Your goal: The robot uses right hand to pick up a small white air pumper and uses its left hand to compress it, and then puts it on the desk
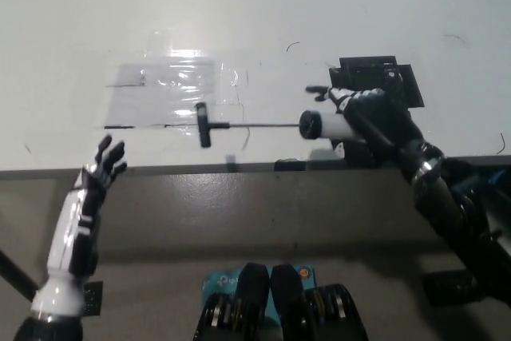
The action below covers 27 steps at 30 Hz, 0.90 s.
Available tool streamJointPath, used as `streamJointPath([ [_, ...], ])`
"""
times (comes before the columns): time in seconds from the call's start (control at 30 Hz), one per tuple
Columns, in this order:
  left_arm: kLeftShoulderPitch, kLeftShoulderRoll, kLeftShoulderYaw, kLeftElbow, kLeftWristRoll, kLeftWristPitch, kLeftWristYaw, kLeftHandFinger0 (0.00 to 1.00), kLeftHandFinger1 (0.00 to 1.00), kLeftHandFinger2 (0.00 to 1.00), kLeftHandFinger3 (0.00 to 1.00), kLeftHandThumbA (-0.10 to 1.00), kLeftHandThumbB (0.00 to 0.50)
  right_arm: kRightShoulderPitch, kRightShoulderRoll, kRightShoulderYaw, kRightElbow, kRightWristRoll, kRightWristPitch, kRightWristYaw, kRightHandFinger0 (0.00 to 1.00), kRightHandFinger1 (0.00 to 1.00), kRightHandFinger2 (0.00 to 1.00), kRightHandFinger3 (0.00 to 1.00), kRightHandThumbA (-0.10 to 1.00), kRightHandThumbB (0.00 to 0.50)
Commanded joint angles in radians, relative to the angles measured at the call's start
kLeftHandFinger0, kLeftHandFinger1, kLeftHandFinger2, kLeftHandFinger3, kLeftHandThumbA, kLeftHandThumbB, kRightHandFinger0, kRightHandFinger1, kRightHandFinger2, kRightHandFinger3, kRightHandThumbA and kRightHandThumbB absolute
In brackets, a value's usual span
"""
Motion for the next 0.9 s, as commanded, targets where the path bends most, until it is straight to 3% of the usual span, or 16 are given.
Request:
streamJointPath([
  [0.0, -0.150, -0.007, 0.044, -0.077, -0.038, 0.059, 0.051, 1.00, 1.00, 1.00, 1.00, 1.00, 0.107, -0.023, -0.067, -0.052, -0.338, 0.028, 0.086, 0.196, 0.00, 0.47, 0.73, 0.85, -0.10, 0.171],
  [0.17, -0.239, -0.027, 0.028, -0.021, 0.017, 0.090, 0.059, 1.00, 1.00, 1.00, 1.00, 1.00, 0.194, -0.011, -0.068, -0.046, -0.407, 0.007, 0.110, 0.248, 0.01, 0.47, 0.74, 0.85, -0.10, 0.200],
  [0.23, -0.261, -0.039, 0.020, -0.009, 0.029, 0.098, 0.060, 1.00, 1.00, 1.00, 1.00, 1.00, 0.196, -0.004, -0.066, -0.050, -0.428, -0.005, 0.131, 0.266, 0.01, 0.47, 0.74, 0.84, -0.10, 0.202],
  [0.37, -0.293, -0.077, -0.007, -0.005, 0.051, 0.132, 0.062, 1.00, 1.00, 1.00, 1.00, 1.00, 0.245, 0.003, -0.056, -0.055, -0.461, -0.023, 0.143, 0.299, 0.00, 0.46, 0.73, 0.84, -0.10, 0.197],
  [0.63, -0.277, -0.143, -0.039, -0.043, 0.063, 0.143, 0.058, 1.00, 1.00, 1.00, 1.00, 1.00, 0.199, 0.001, -0.038, -0.070, -0.477, -0.045, 0.166, 0.347, 0.00, 0.46, 0.74, 0.86, -0.10, 0.206],
  [0.8, -0.221, -0.173, -0.049, -0.109, 0.067, 0.148, 0.059, 1.00, 1.00, 1.00, 1.00, 1.00, 0.260, 0.003, -0.029, -0.082, -0.465, -0.055, 0.166, 0.349, 0.00, 0.46, 0.74, 0.85, -0.10, 0.200],
  [0.87, -0.201, -0.179, -0.049, -0.125, 0.051, 0.145, 0.056, 1.00, 1.00, 1.00, 1.00, 1.00, 0.257, 0.007, -0.027, -0.087, -0.462, -0.059, 0.168, 0.349, 0.00, 0.45, 0.73, 0.85, -0.10, 0.200],
])
